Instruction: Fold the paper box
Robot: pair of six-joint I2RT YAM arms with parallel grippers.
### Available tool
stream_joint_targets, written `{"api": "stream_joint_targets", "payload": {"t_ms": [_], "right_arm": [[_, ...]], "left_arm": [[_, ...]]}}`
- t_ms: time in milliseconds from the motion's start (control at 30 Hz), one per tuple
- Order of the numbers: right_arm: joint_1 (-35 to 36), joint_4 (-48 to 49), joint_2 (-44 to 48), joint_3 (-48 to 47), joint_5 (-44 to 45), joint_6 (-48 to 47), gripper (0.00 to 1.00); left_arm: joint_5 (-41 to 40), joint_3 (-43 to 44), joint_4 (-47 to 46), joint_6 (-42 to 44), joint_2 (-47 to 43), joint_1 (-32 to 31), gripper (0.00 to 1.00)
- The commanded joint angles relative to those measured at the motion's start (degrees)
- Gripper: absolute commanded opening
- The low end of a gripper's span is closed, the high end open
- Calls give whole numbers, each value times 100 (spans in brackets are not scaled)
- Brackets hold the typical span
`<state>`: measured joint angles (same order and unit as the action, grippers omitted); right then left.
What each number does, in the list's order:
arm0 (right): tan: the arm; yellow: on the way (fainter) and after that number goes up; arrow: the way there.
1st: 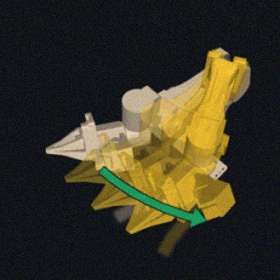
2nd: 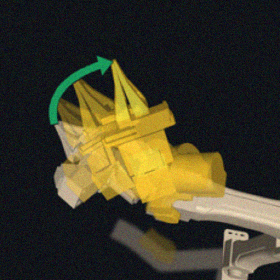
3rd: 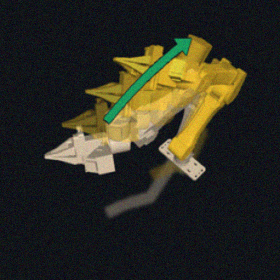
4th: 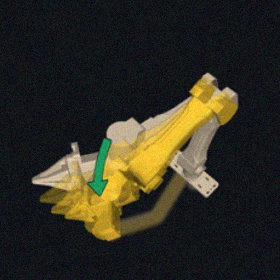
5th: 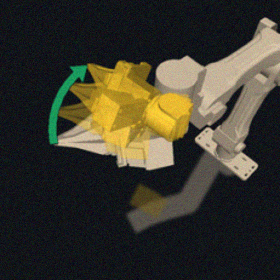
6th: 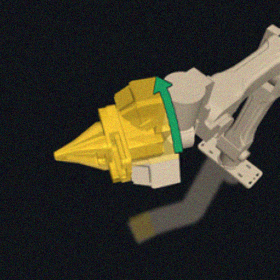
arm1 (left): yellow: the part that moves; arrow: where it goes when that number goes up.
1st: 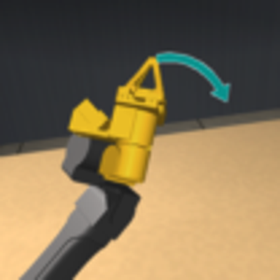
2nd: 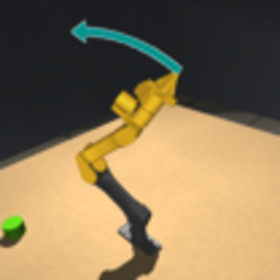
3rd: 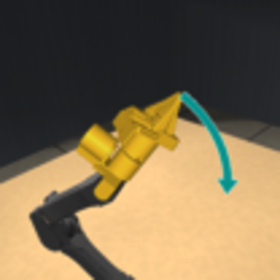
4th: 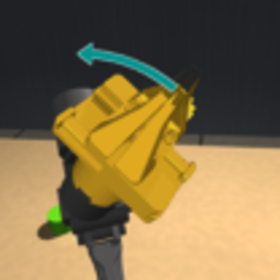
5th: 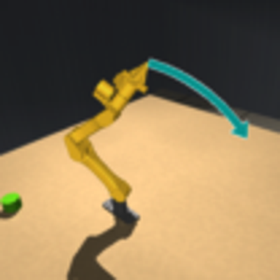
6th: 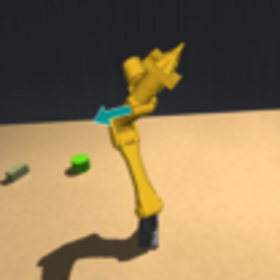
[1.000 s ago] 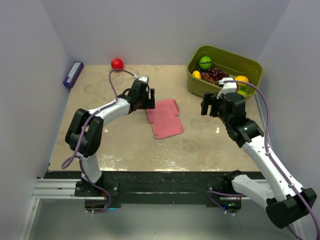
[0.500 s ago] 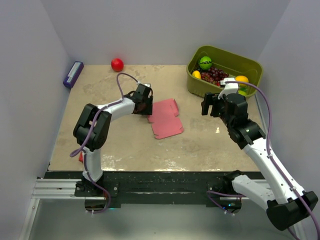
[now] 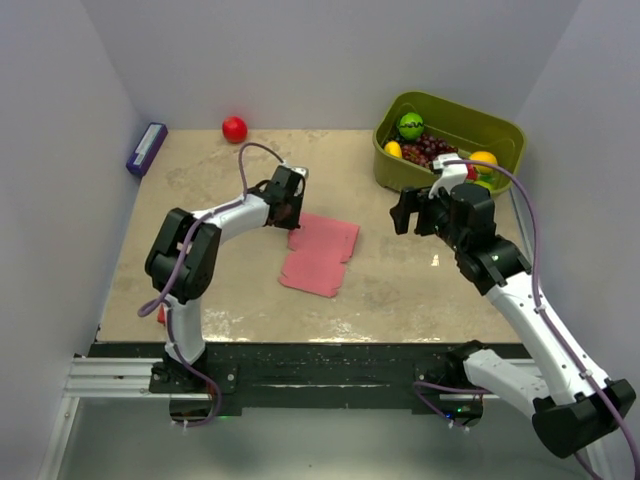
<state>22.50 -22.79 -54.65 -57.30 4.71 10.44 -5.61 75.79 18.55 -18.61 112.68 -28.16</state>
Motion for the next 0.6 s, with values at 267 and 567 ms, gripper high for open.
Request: {"api": "stream_joint_targets", "payload": {"t_ms": [267,567], "right_arm": [[114,37,-537,-256,-2526,-217,87],[448,668,-881,16,-3371,-736,87]], "left_arm": [[1676,-1521,-841,1543,-2855,-5,0],[3803,-2490,-1714,2107,-4026,48,0]]}}
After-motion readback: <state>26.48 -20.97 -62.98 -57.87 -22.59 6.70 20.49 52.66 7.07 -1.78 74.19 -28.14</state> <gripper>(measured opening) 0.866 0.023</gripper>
